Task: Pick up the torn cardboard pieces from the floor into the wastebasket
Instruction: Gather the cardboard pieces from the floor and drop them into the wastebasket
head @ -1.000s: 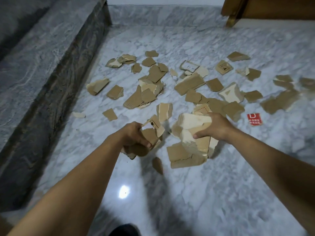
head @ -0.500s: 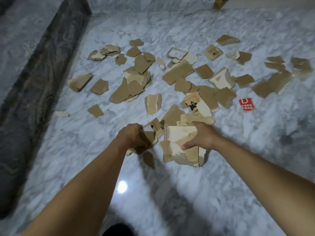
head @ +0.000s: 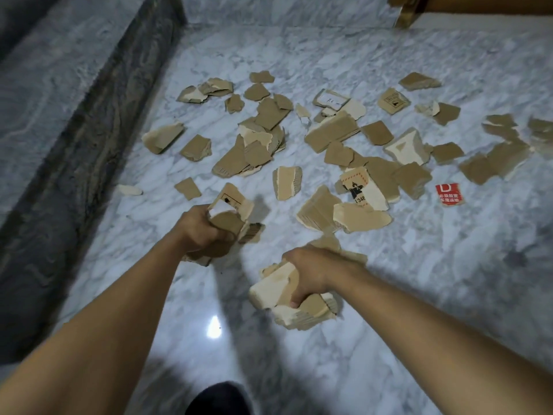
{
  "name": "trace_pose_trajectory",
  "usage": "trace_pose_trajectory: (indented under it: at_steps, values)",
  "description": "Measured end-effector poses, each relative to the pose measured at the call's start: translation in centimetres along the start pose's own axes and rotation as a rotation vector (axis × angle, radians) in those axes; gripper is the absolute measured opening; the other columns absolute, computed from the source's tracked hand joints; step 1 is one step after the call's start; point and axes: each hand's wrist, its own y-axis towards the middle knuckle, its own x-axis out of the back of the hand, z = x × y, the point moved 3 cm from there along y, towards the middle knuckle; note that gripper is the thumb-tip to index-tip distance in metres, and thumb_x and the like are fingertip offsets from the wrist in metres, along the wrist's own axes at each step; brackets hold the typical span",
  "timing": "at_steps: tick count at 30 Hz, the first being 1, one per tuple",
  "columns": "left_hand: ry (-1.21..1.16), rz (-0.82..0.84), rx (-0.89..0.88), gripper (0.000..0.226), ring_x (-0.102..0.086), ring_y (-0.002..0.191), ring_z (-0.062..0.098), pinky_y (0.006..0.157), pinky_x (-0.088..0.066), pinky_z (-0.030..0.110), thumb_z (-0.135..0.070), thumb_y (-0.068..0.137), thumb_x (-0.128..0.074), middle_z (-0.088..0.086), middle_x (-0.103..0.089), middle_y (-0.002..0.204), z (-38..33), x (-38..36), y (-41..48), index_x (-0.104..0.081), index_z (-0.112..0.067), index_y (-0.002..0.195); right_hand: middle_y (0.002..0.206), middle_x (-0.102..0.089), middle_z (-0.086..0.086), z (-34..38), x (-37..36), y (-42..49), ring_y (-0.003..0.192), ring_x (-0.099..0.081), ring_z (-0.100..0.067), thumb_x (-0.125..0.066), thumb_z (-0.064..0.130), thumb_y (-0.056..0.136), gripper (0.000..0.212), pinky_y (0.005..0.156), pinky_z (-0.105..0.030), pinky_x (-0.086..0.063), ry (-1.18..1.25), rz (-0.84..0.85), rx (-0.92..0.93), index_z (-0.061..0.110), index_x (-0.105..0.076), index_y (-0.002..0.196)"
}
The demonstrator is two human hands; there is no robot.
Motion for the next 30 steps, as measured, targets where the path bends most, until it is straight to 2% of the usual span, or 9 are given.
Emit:
trace_pose_trajectory:
  at_steps: [3,7,11,15,18,22,25,27,30]
  values:
    - [-0.050,0.006,0.032,0.059,-0.069,0.094,0.022,0.090,-0.052,0.036,-0.036,0.048,-0.094,-0.002,-0.076,0.098,2.4,2.1,-1.1,-0.073,-0.025,0.102,0.133,-0.051,-0.005,2.0,-1.4,1.3,0.119,-0.055,-0.028,-0.092,0.043,0.065,0.084,0.084,-0.036,-0.050,-0.106,-0.043,0.000,0.016,-0.052,0.135]
    - [-0.113,0.013,0.036,0.044,-0.070,0.093,0.019,0.084,-0.051,0.033,-0.023,0.062,-0.093,-0.004,-0.076,0.096,4.6,2.6,-1.5,-0.073,-0.024,0.100,0.130,-0.045,-0.007,2.8,-2.7,2.6,0.120,-0.049,-0.029,-0.093,0.043,0.063,0.082,0.096,-0.041,-0.049,-0.191,-0.100,0.000,0.016,-0.055,0.129]
    - [-0.098,0.034,0.004,0.049,-0.069,0.095,0.019,0.091,-0.054,0.038,-0.031,0.060,-0.093,-0.005,-0.075,0.101,4.5,1.8,-1.1,-0.072,-0.028,0.104,0.118,-0.061,-0.008,3.5,-2.5,3.5,0.104,-0.062,-0.030,-0.093,0.032,0.067,0.067,0.069,-0.036,-0.048,-0.152,-0.090,-0.056,0.016,-0.055,0.120]
    - [-0.063,0.043,-0.061,0.049,-0.067,0.098,0.020,0.091,-0.052,0.035,-0.031,0.062,-0.092,-0.004,-0.074,0.104,3.3,0.9,-0.4,-0.069,-0.032,0.105,0.109,-0.065,-0.008,4.0,-2.1,4.1,0.095,-0.064,-0.030,-0.093,0.029,0.066,0.064,0.063,-0.034,-0.045,-0.162,-0.039,-0.083,0.016,-0.054,0.115]
    - [-0.029,0.054,-0.102,0.047,-0.065,0.098,0.020,0.087,-0.049,0.031,-0.029,0.064,-0.091,-0.004,-0.073,0.105,2.6,0.4,0.2,-0.067,-0.034,0.103,0.117,-0.065,-0.007,3.8,-2.1,4.8,0.104,-0.063,-0.030,-0.094,0.031,0.064,0.074,0.069,-0.034,-0.048,-0.145,0.001,-0.100,0.016,-0.053,0.124]
    - [0.064,0.111,-0.151,0.043,-0.066,0.097,0.019,0.081,-0.048,0.028,-0.029,0.064,-0.091,-0.006,-0.073,0.101,1.4,-0.5,0.6,-0.066,-0.034,0.098,0.135,-0.059,-0.006,3.1,-2.2,4.6,0.119,-0.058,-0.030,-0.091,0.034,0.069,0.092,0.084,-0.037,-0.053,-0.076,0.026,-0.070,0.021,-0.041,0.146]
    - [0.224,0.194,-0.211,0.053,-0.063,0.102,0.019,0.086,-0.049,0.030,-0.027,0.062,-0.091,-0.008,-0.065,0.112,0.2,-1.5,1.1,-0.063,-0.032,0.107,0.134,-0.059,-0.001,1.6,-1.7,3.6,0.117,-0.059,-0.025,-0.092,0.036,0.066,0.097,0.093,-0.039,-0.054,0.048,0.025,-0.073,0.027,-0.039,0.147]
    - [0.331,0.231,-0.245,0.075,-0.060,0.110,0.020,0.094,-0.050,0.034,-0.031,0.059,-0.092,-0.008,-0.058,0.129,-0.4,-2.6,1.3,-0.059,-0.024,0.125,0.129,-0.062,0.004,-0.1,-1.0,2.6,0.113,-0.060,-0.023,-0.093,0.037,0.062,0.097,0.093,-0.039,-0.055,0.117,0.028,-0.104,0.030,-0.043,0.144]
    - [0.449,0.235,-0.263,0.094,-0.061,0.113,0.025,0.094,-0.049,0.033,-0.033,0.062,-0.090,0.000,-0.064,0.128,-0.7,-4.2,1.2,-0.043,-0.019,0.142,0.124,-0.065,0.005,-3.2,0.6,0.8,0.113,-0.062,-0.020,-0.094,0.029,0.063,0.085,0.095,-0.035,-0.054,0.204,0.029,-0.145,0.027,-0.051,0.137]
